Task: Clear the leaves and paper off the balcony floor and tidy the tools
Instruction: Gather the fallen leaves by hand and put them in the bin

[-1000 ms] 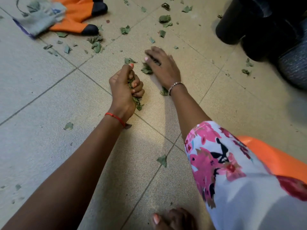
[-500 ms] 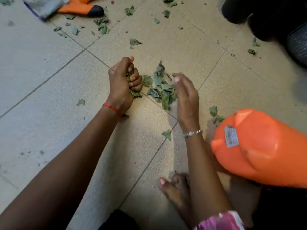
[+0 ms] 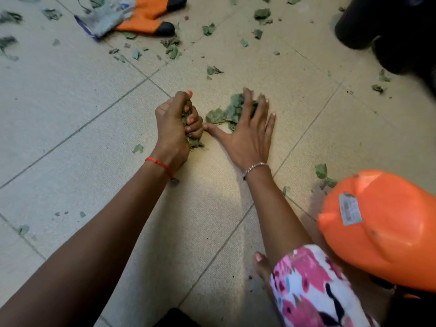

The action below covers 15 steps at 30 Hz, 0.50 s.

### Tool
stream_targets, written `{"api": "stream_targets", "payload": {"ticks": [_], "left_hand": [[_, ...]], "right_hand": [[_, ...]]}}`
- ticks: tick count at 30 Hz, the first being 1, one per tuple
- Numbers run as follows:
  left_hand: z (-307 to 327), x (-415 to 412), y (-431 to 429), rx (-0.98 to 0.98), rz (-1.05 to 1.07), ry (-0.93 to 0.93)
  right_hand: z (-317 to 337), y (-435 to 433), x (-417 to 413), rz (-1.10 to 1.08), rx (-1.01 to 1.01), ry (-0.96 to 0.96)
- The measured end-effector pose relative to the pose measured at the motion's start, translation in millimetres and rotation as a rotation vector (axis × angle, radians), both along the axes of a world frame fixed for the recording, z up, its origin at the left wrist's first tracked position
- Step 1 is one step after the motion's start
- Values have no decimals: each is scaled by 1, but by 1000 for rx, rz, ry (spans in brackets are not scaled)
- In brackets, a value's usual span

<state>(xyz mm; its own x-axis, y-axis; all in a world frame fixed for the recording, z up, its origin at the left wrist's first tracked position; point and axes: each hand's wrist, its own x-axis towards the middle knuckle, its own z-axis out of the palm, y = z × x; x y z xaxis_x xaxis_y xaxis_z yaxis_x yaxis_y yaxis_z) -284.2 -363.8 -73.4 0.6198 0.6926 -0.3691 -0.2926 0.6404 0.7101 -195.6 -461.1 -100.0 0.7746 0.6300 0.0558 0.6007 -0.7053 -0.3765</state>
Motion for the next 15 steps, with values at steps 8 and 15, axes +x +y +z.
{"api": "stream_targets", "payload": {"ticks": [8, 15], "left_hand": [[-5, -4, 40, 144, 50, 33], [-3, -9, 48, -52, 148, -74]], "right_hand": [[2, 84, 40, 138, 115, 16], [3, 102, 41, 514, 125, 78]]}}
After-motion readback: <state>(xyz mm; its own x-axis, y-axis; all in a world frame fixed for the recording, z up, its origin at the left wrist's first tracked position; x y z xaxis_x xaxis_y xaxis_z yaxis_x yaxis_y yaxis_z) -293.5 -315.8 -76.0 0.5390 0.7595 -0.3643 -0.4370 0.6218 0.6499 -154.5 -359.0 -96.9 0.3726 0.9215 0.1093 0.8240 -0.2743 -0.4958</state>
